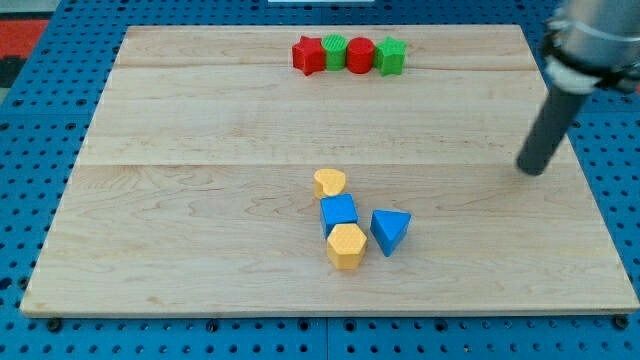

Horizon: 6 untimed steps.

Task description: Push the green star slightly down

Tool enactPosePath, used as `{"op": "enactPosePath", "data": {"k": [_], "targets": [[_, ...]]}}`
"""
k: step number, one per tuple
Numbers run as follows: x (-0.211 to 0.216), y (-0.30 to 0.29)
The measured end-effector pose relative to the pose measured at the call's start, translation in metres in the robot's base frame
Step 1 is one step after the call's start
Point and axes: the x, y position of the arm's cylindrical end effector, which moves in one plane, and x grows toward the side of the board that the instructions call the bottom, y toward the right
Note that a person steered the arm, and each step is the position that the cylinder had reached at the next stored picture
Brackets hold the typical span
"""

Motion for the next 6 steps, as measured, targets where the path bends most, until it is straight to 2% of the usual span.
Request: {"op": "enactPosePath", "data": {"k": [1,2,3,4,5,6], "targets": [[-0.078,0.025],[-0.157,0.025],[-0.216,0.012],[-0.229,-0.064],[-0.211,-0.132],[-0.163,-0.150]]}}
